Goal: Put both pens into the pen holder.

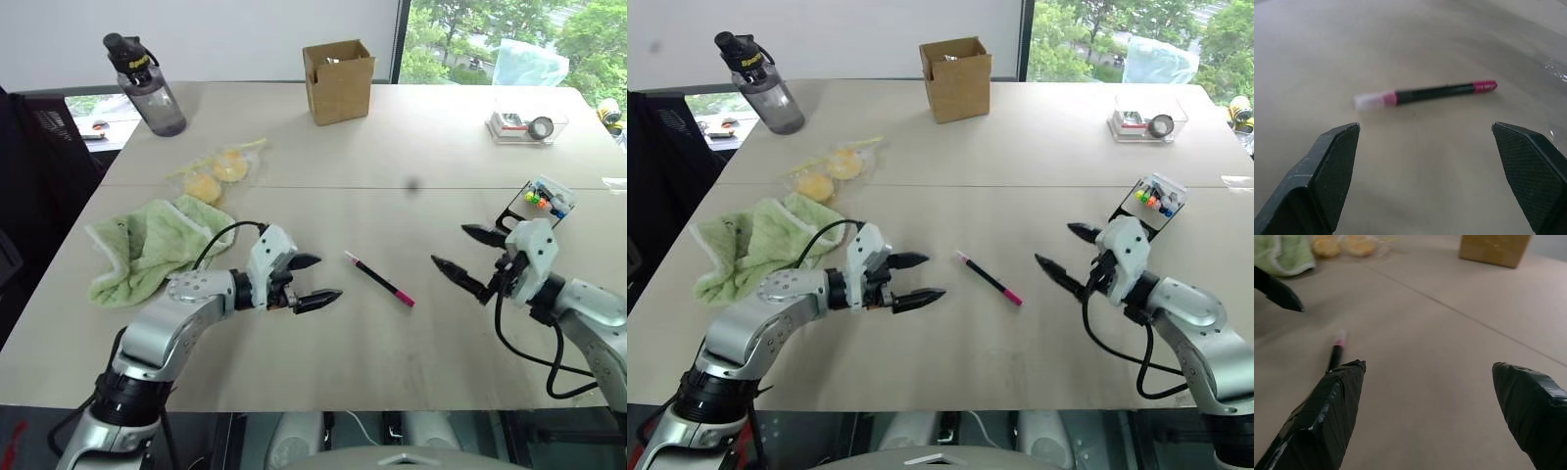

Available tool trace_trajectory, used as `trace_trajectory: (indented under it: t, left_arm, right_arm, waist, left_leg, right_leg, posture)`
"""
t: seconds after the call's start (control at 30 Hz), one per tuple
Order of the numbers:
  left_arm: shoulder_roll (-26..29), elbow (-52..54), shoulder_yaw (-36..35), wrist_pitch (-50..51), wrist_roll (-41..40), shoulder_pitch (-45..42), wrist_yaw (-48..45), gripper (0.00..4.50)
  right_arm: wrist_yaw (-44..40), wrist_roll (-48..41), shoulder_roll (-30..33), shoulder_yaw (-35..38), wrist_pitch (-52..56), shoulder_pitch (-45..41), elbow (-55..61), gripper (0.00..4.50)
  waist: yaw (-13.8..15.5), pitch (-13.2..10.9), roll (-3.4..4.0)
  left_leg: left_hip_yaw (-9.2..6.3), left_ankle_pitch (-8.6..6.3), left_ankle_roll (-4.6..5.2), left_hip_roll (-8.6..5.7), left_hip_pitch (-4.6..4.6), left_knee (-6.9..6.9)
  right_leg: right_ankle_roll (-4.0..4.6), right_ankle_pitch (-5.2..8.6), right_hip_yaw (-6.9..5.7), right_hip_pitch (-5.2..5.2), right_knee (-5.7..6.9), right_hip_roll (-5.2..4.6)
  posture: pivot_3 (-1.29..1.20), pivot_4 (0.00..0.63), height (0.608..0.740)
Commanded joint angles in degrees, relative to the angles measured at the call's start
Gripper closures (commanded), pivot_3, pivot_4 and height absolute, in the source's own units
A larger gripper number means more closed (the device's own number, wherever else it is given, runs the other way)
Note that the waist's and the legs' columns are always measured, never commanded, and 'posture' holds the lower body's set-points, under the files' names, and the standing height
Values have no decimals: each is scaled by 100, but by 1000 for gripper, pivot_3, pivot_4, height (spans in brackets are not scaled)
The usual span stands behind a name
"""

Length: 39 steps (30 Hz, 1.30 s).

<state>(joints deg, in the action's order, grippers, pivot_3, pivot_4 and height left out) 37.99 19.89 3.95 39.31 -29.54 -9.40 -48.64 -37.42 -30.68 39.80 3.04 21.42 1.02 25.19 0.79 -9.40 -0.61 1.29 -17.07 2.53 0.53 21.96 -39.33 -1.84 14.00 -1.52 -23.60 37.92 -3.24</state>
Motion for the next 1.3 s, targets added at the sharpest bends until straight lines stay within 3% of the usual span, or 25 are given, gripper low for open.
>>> trace_trajectory:
  t: [0.03, 0.27, 0.43, 0.6, 0.8, 0.93, 1.1, 1.2, 1.3]
  left_arm:
    - [4, 426, -345, -57, -185, 400, 84, 0]
    - [-430, 489, -410, -414, -73, 675, 469, 0]
    - [-177, -57, 94, -828, -17, -143, -775, 0]
    - [-285, -2345, 933, -2300, 998, -2016, -2047, 0]
    - [-1246, -5841, 1798, -4601, 2210, -4067, -3292, 0]
    - [-1766, -7200, 1910, -5275, 2509, -4744, -3900, 0]
    - [-1990, -8177, 2048, -5628, 2804, -5198, -4381, 0]
    - [-2018, -8528, 2184, -5883, 3066, -5314, -4386, 860]
    - [-2029, -8700, 2298, -6095, 3214, -5338, -4386, 2281]
  right_arm:
    - [-195, 132, 43, -266, 120, 176, 381, 79]
    - [-289, 494, -65, -612, 35, 280, 357, 79]
    - [-535, 148, 73, -422, 393, 443, 464, 79]
    - [-602, -187, 276, 73, 721, 585, 581, 79]
    - [-304, -444, 159, 666, 977, 1192, 1036, 79]
    - [89, -443, -104, 837, 1061, 1628, 1425, 79]
    - [418, -323, -377, 949, 1014, 2080, 1708, 79]
    - [529, -151, -380, 902, 991, 2145, 1770, 0]
    - [636, -164, -453, 858, 1041, 2057, 1838, 0]
  waist:
    - [7, 0, 0]
    - [21, 2, -4]
    - [24, 2, -4]
    - [34, 1, -6]
    - [25, 4, -14]
    - [-10, 2, -18]
    - [-9, 1, -18]
    - [-2, 1, -20]
    - [-12, 1, -19]
  left_leg:
    - [-2, 0, 0, 0, 1, 0]
    - [-4, 0, -1, 1, 2, -3]
    - [-5, 0, -1, -1, 2, -4]
    - [-3, 1, 0, -12, 2, -6]
    - [4, -8, 16, -25, 13, -13]
    - [-8, -15, 28, -27, 36, -13]
    - [-19, -17, 32, -25, 45, -15]
    - [-23, -18, 32, -24, 44, -27]
    - [-21, -18, 33, -24, 44, -48]
  right_leg:
    - [0, 0, -2, 0, 1, 0]
    - [1, 0, -6, 1, -1, -2]
    - [2, -1, -10, 3, -1, 4]
    - [2, -1, -12, 4, 1, 33]
    - [-1, -2, -28, 4, -11, 36]
    - [-4, -1, -26, -14, -25, 41]
    - [-5, -1, -24, -25, -19, 46]
    - [-5, -1, -25, -23, -9, 45]
    - [-6, -1, -21, -18, -3, 45]
  posture:
    - [0, 150, 740]
    - [0, 150, 740]
    - [0, 150, 740]
    - [0, 150, 740]
    - [0, 150, 740]
    - [0, 150, 740]
    - [0, 150, 740]
    - [0, 150, 740]
    - [0, 150, 740]
